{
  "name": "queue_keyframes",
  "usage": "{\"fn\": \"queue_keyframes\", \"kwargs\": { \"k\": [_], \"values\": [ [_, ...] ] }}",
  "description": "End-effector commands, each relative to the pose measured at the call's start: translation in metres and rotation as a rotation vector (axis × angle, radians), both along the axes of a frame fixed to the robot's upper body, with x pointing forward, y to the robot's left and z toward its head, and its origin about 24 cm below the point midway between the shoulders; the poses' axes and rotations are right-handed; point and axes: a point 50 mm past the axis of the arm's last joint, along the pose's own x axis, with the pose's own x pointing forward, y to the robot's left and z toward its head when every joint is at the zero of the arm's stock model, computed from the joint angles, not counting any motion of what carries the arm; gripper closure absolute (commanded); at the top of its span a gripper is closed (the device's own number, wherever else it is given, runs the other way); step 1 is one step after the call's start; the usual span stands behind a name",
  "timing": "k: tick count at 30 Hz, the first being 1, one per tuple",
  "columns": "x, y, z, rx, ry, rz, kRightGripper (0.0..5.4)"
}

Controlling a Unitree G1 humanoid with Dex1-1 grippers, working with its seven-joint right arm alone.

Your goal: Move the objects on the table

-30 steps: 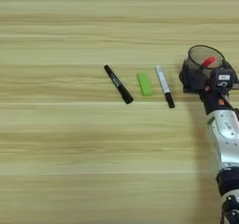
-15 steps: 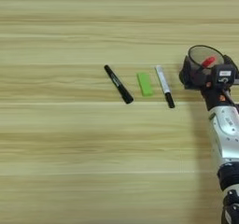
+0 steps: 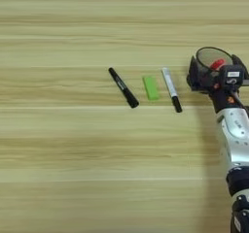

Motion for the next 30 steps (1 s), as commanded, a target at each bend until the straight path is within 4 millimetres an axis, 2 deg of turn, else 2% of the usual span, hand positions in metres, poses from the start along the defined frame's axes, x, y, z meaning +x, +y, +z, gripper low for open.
{"fn": "queue_keyframes", "kwargs": {
  "k": [1,9,30],
  "values": [
    [0.015,-0.0008,0.035,-0.032,-0.124,0.021,0.04],
    [0.0164,-0.0014,0.0325,-0.004,-0.109,0.031,0.04],
    [0.0159,-0.0027,0.0311,0.002,-0.109,0.033,2.68]
  ]
}}
